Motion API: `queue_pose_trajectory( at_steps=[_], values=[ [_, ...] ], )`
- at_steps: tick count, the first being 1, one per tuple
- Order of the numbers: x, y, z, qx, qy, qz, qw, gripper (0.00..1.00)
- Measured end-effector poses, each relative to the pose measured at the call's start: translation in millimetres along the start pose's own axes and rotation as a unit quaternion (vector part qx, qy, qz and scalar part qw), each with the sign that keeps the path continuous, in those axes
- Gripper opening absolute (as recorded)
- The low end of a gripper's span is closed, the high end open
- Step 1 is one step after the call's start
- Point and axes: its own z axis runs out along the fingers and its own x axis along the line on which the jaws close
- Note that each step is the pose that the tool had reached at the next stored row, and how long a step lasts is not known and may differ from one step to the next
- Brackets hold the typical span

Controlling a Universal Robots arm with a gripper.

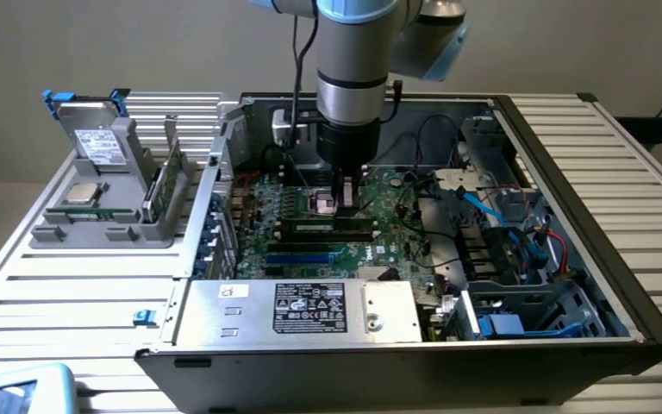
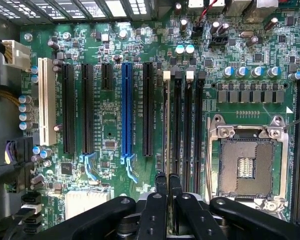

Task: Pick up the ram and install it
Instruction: 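Insert the ram into the slot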

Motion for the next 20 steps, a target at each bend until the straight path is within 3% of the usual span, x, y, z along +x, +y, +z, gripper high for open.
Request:
queue_pose_trajectory(
  at_steps=[20],
  values=[
    [0.2,0.0,1.9,-0.0005,0.0,0.006,1.0,0.13]
  ],
)
